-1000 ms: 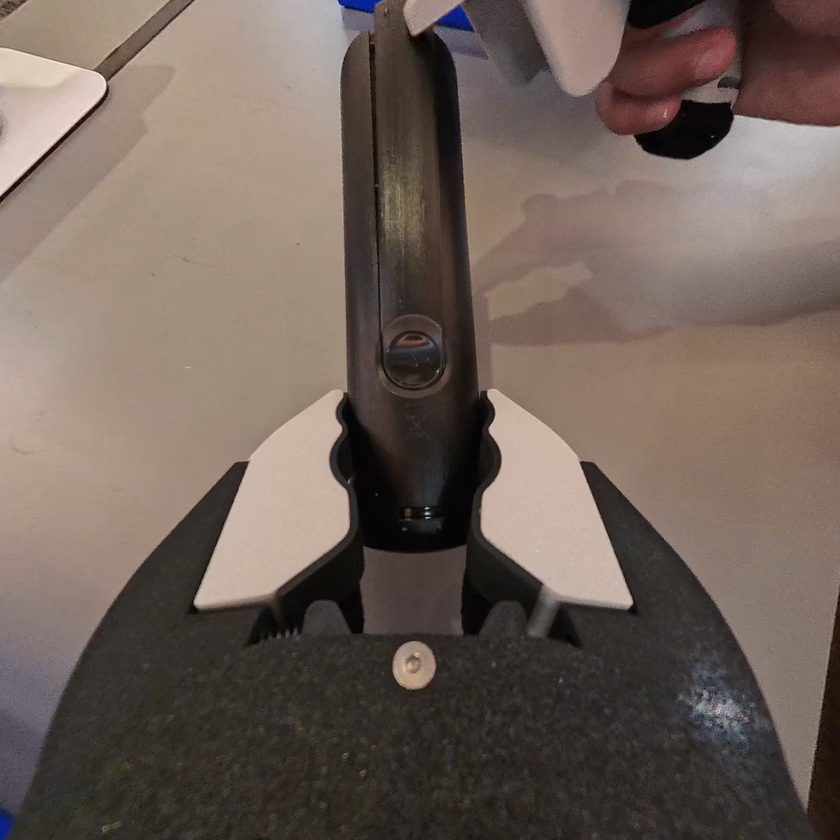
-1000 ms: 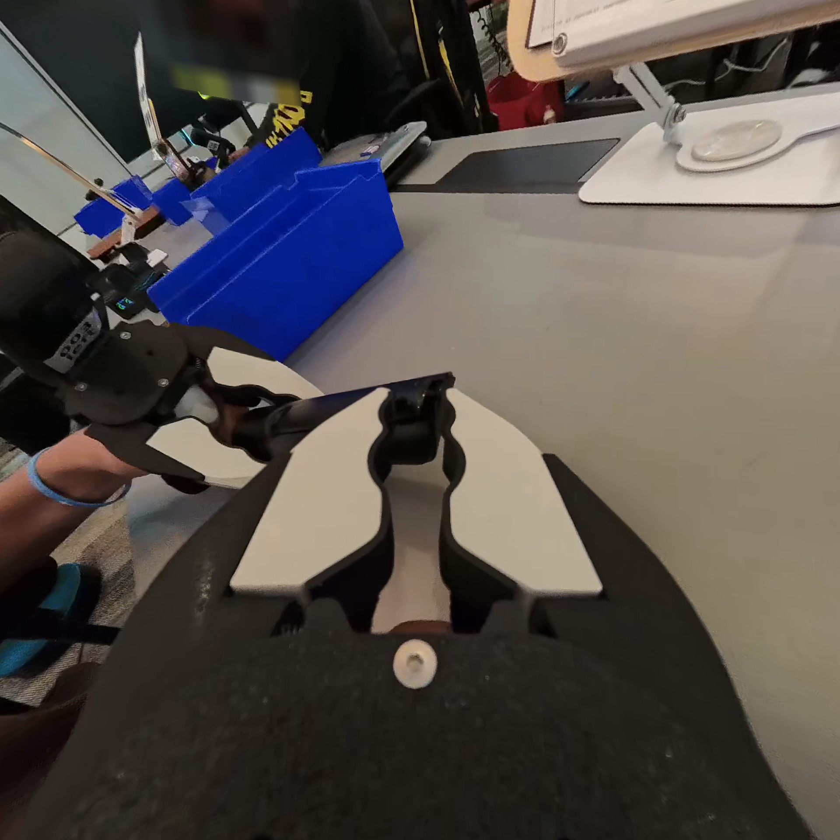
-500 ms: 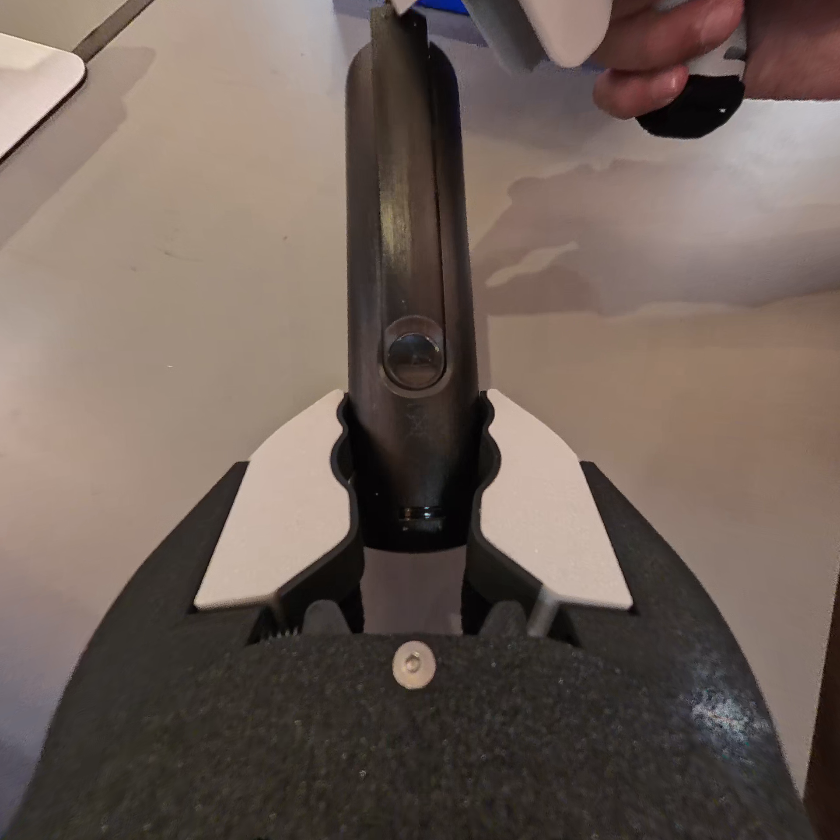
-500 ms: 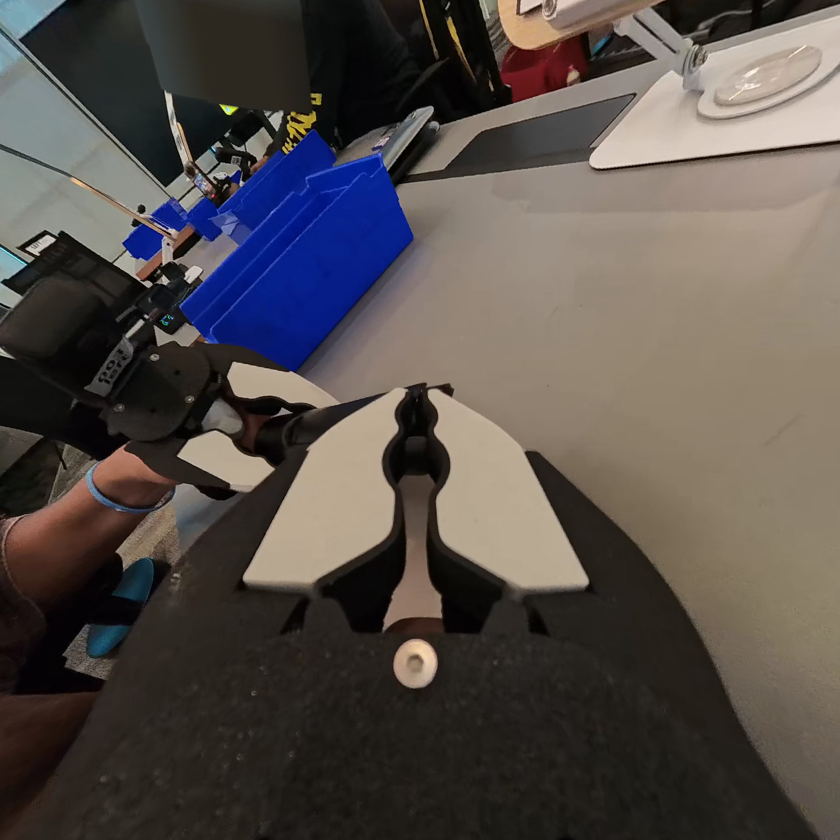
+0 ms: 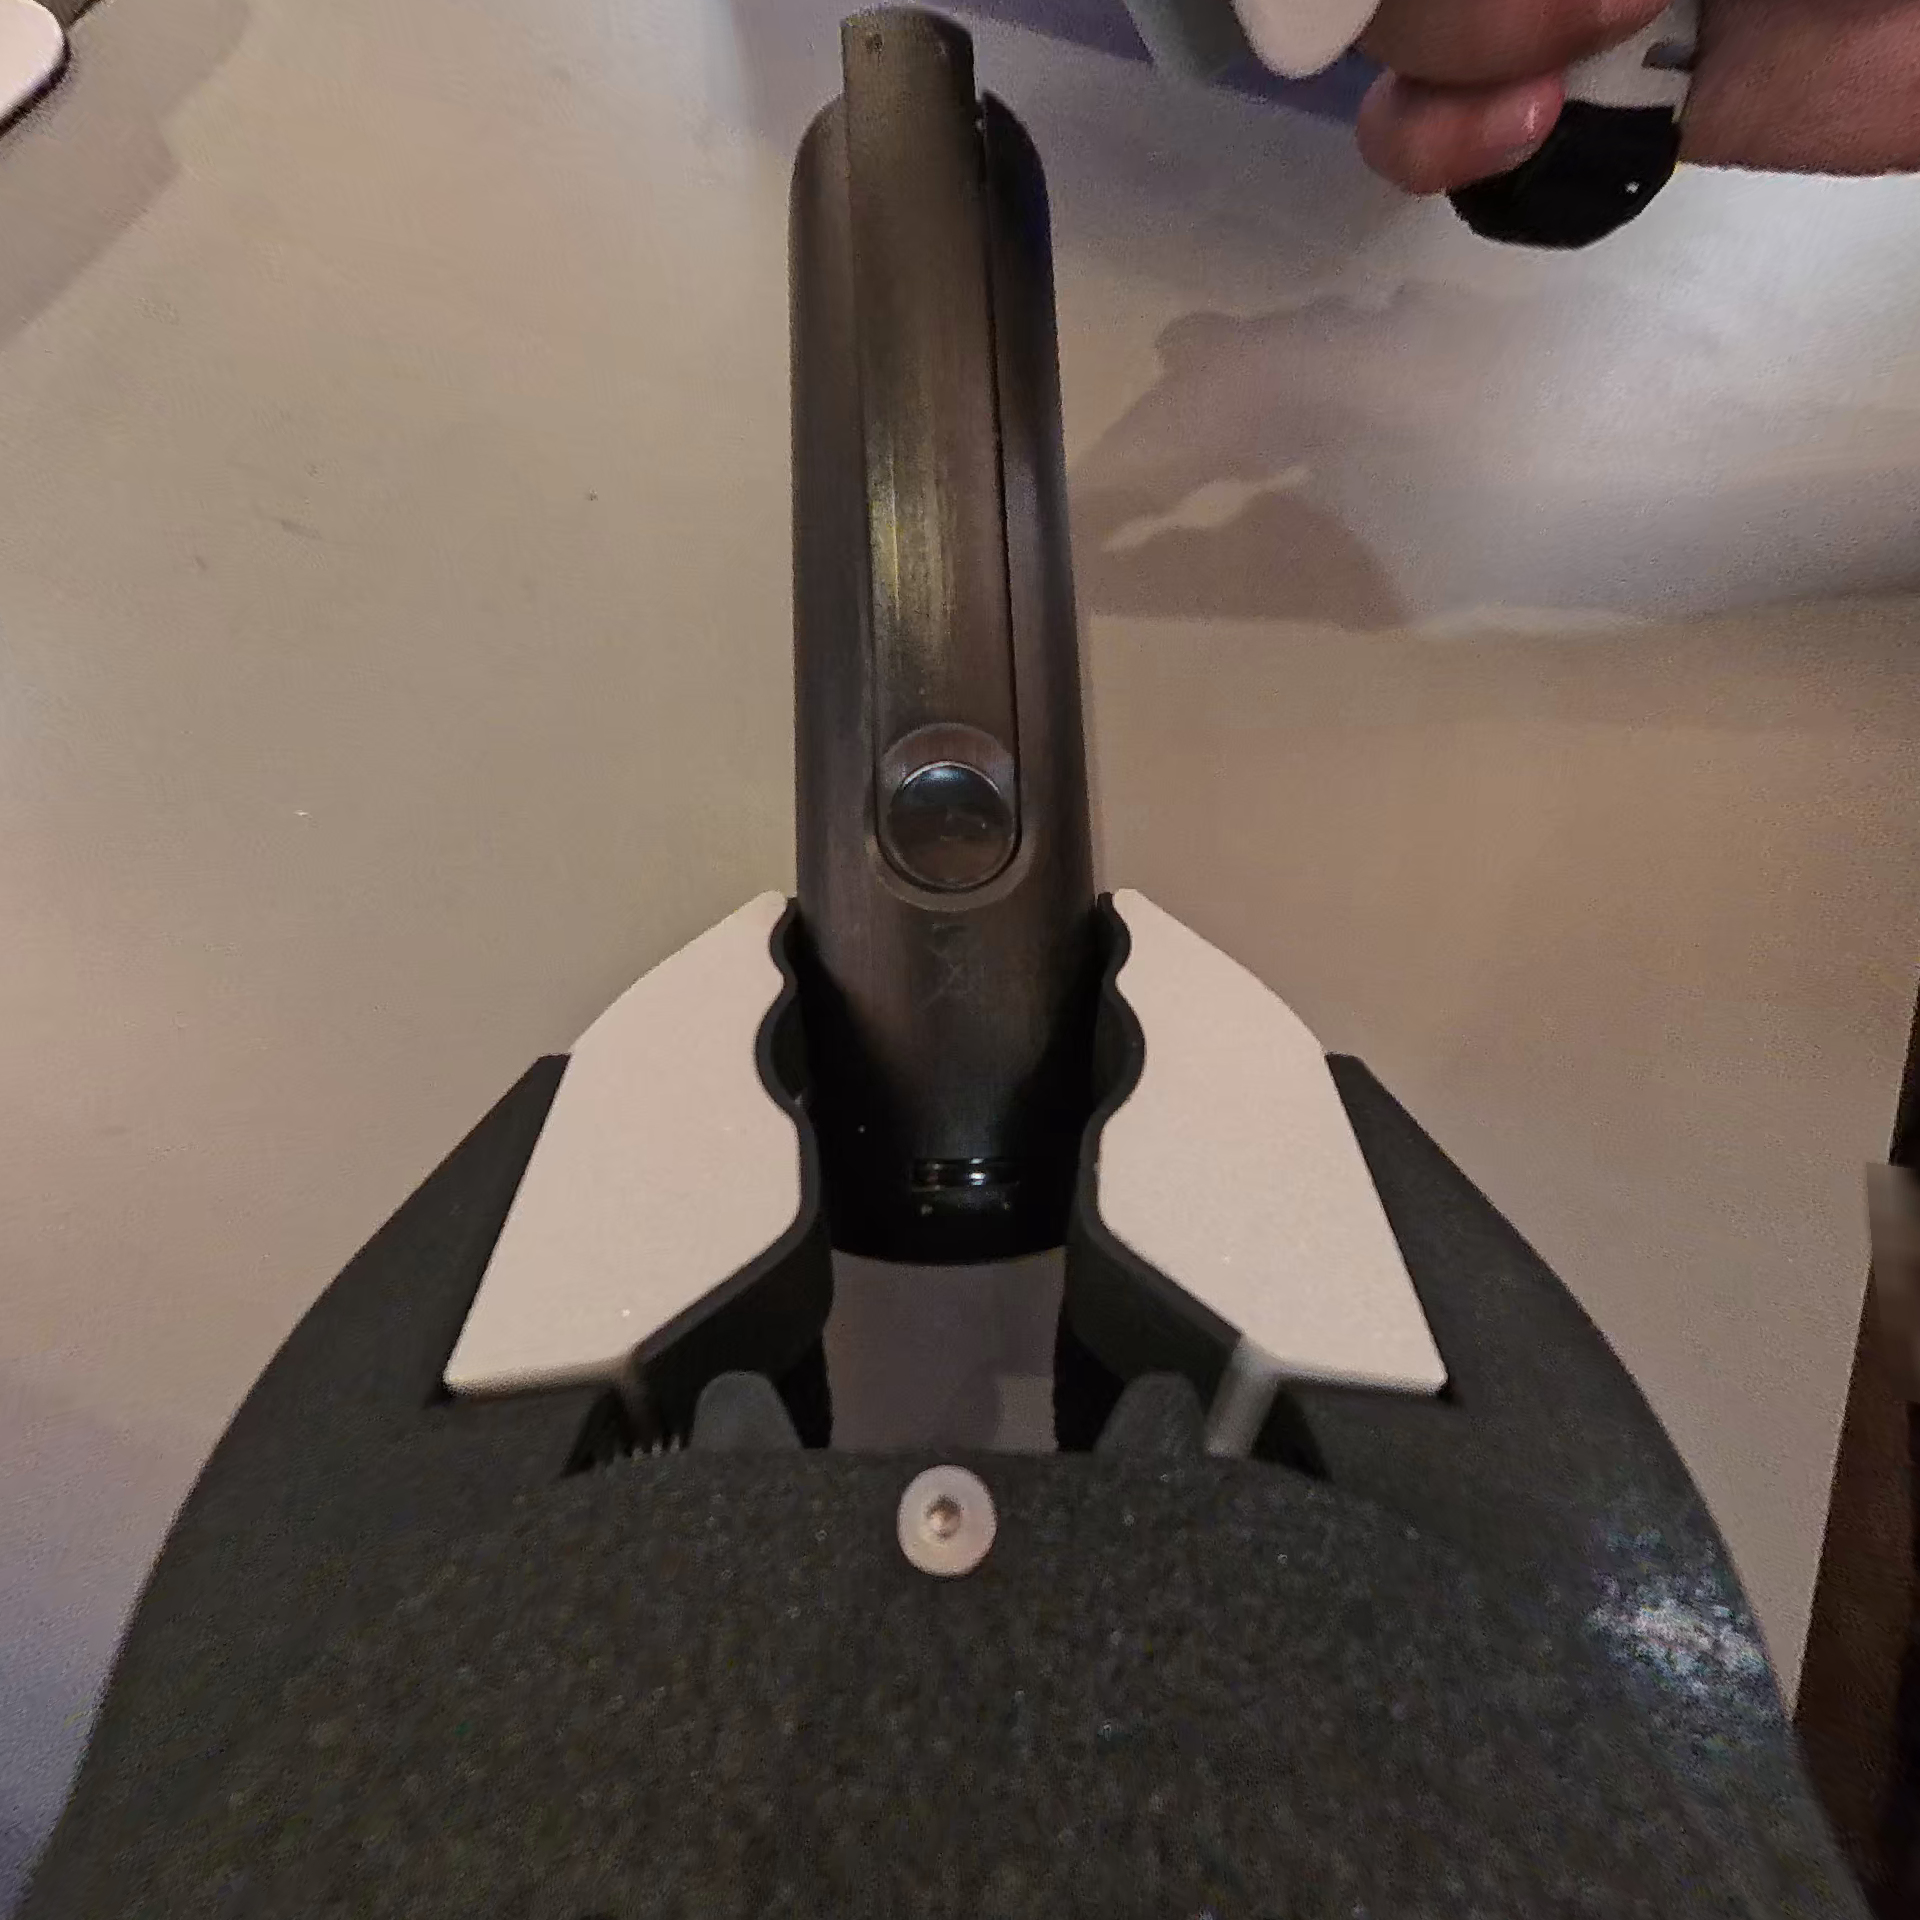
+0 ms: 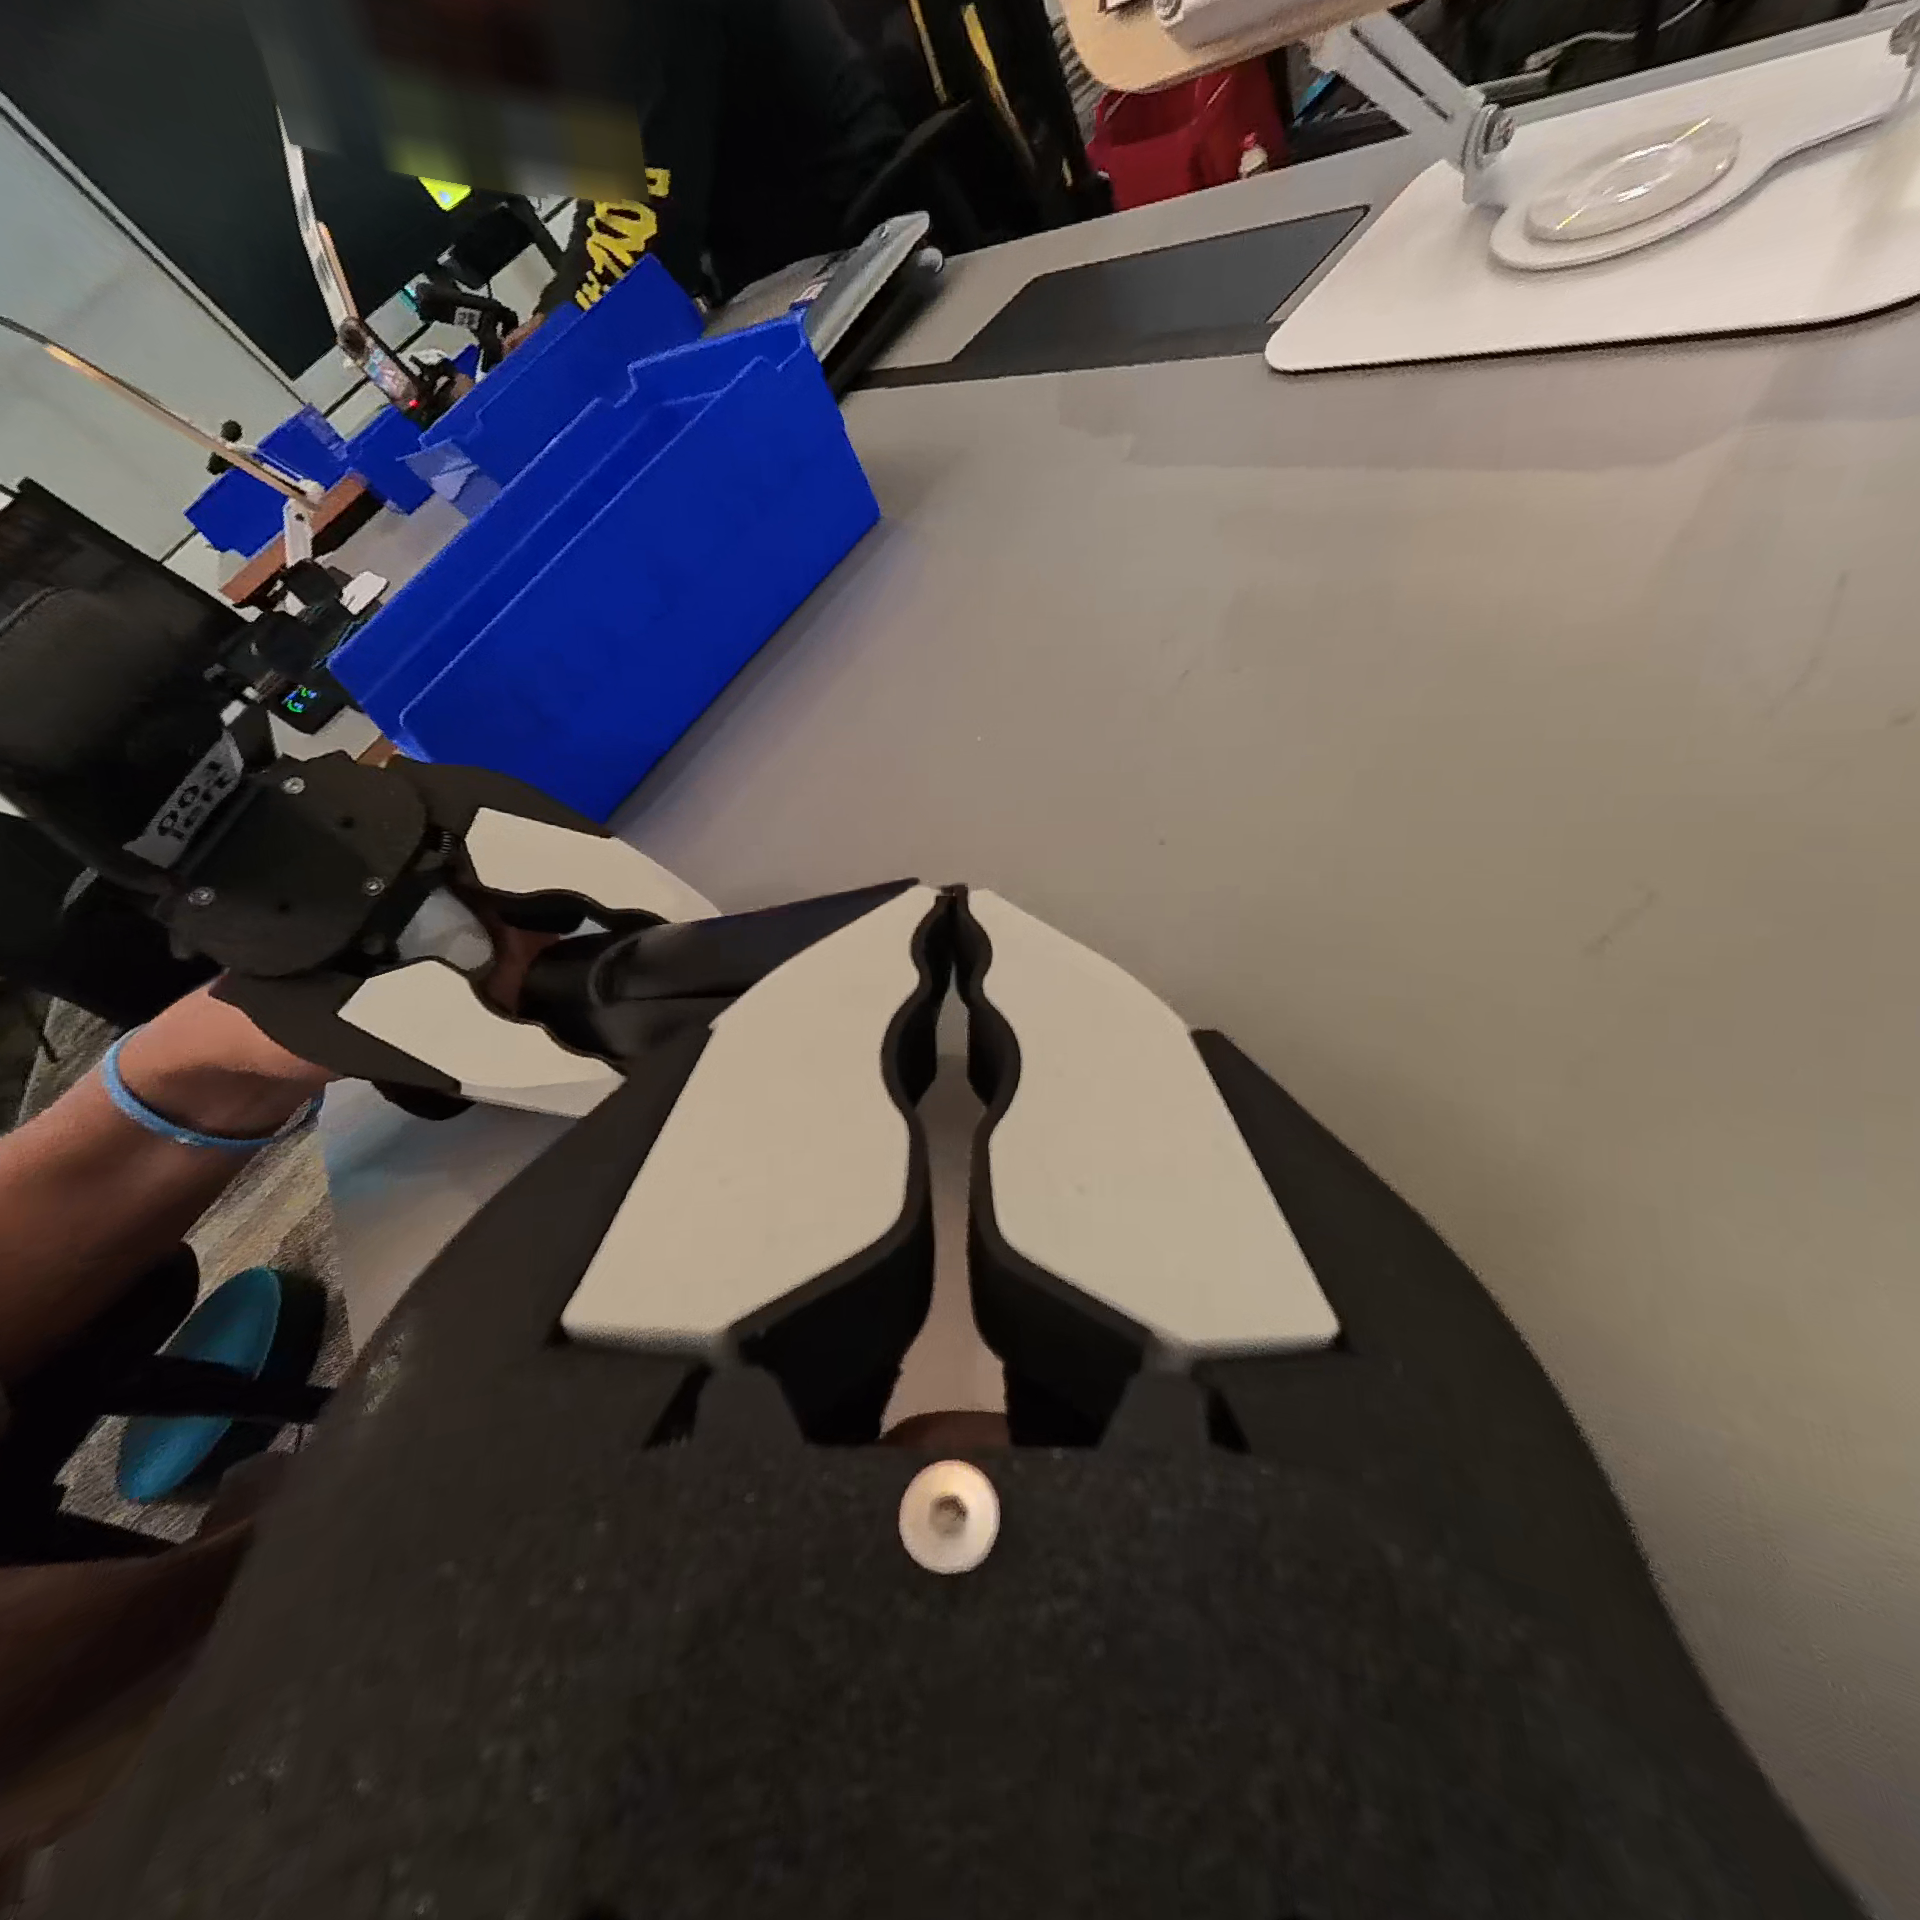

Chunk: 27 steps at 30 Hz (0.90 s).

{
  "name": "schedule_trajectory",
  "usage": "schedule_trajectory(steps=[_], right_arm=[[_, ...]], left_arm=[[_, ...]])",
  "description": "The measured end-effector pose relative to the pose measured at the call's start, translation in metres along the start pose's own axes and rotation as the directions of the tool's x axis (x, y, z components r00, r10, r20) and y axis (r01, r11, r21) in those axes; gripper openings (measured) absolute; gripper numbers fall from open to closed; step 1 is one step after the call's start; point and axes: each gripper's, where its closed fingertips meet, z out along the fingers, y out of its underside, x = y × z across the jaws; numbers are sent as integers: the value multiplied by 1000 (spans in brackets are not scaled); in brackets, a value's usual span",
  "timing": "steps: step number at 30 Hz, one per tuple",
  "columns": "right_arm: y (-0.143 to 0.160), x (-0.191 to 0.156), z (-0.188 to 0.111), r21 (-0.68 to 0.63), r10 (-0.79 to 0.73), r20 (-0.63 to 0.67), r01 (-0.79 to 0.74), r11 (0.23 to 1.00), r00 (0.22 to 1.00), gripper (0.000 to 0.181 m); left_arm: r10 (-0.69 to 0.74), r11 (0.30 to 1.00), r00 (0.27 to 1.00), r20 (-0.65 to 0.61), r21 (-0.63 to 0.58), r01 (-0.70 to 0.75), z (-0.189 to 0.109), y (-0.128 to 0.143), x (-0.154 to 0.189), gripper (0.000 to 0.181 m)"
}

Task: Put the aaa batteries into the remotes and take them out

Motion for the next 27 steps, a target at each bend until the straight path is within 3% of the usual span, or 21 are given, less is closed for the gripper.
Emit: schedule_trajectory(steps=[2, 4, 8, 14, 23, 27], right_arm=[[3, -5, 4, -11, 28, 40, -27, 1000, 999, 1], [3, -13, 7, -4, 88, 105, -88, 996, 991, 32], [12, -14, 14, -56, 75, 84, -70, 996, 994, 26], [11, -13, 11, -87, 101, 80, -94, 992, 992, 1], [7, -18, 9, -108, -17, 8, 18, 994, 1000, 1], [-4, -26, 7, -62, 29, 86, -23, 998, 996, 1]], left_arm=[[8, 1000, 1000, 15, -3, -8, -1, -1, -2, 53], [11, 1000, 1000, 28, -2, -11, -2, -1, -4, 52], [7, 1000, 1000, 23, -1, -7, -1, 0, -3, 53], [38, 998, 998, 58, -46, -35, -1, 7, -7, 52], [11, 999, 999, 40, -37, -10, -2, 6, -7, 52], [2, 1000, 1000, 13, -24, -1, 0, 6, -1, 53]])
